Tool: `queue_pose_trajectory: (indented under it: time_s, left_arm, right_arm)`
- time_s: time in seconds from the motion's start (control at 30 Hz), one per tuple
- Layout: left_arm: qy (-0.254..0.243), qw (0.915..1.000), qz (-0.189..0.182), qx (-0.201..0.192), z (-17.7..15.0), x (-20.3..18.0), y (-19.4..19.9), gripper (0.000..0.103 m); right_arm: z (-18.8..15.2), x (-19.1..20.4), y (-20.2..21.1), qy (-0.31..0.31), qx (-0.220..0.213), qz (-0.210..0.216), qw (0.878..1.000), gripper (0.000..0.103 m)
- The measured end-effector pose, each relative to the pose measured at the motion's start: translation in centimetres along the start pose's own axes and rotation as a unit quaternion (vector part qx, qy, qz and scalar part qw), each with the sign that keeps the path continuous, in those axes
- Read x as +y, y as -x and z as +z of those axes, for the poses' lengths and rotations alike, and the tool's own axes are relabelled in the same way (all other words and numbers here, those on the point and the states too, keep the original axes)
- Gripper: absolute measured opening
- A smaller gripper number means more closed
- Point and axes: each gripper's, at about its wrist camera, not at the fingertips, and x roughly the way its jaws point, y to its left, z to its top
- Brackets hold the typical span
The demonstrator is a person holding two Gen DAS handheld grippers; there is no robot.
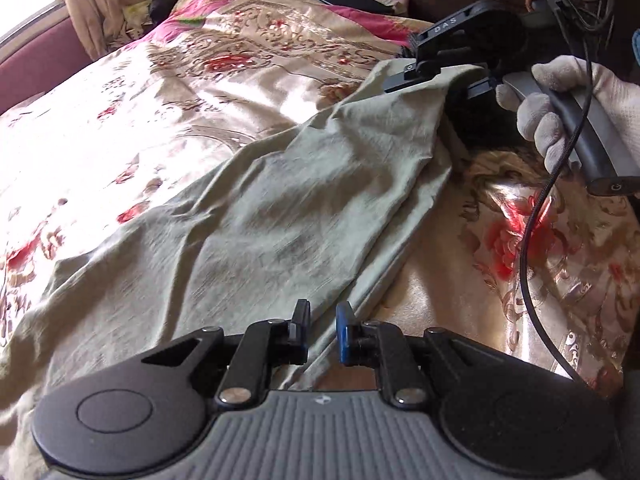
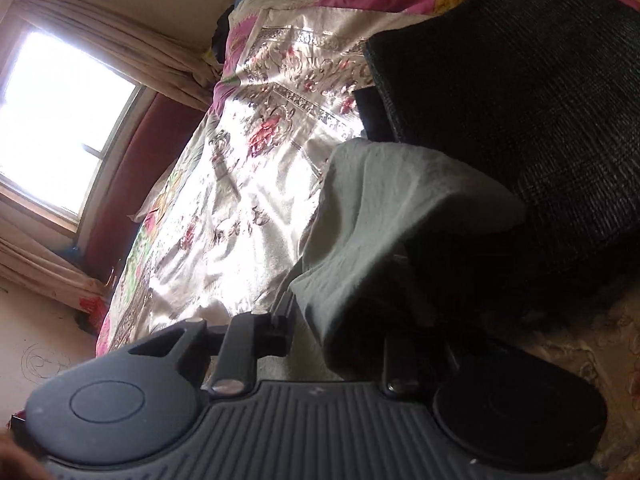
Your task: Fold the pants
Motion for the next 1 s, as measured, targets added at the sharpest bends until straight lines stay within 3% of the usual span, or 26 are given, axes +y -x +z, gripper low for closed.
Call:
queue_pose_trajectory:
  time_s: [0.17, 0.3, 0.43, 0.57, 0.77, 0.87, 1.0]
  left_arm:
    - [0.042, 0.9990, 0.015, 0.002, -0.6, 1.9, -0.5, 0.031]
    - [0.032, 0.9992, 0.011, -0.021, 0.1, 1.6, -1.3, 0.031]
    - [0.009, 0.9993, 0.008, -0.035, 1.3, 0.9, -2.9, 0.032]
    - [-0.004, 0.9989, -0.020, -0.043, 3.3, -0.2, -4.5, 0.032]
    - [-0.047, 0.9979, -0.023, -0.038, 4.0, -1.6, -5.7, 0.033]
    - [-0.047, 0.9979, -0.025, -0.038, 3.8, -1.5, -5.8, 0.033]
    - [-0.050, 0.9969, -0.042, -0.045, 3.8, -1.4, -6.8, 0.033]
  right_arm:
    - [-0.1, 4.5, 2.8, 0.064, -0.042, 0.071, 0.995, 0.027]
    - [-0.3, 5.9, 3.3, 0.129, -0.035, 0.027, 0.991, 0.033]
    - [0.3, 3.3, 3.4, 0.088, -0.025, -0.010, 0.996, 0.035]
    - [-0.5, 0.6, 3.7, 0.019, -0.002, 0.002, 1.000, 0.039]
    - [-2.9, -2.1, 3.0, -0.001, 0.025, -0.009, 1.000, 0.047]
    - [-3.0, -3.2, 3.4, 0.020, 0.023, -0.019, 0.999, 0.051]
    - [-2.6, -4.8, 2.7, 0.003, 0.013, 0.014, 1.000, 0.054]
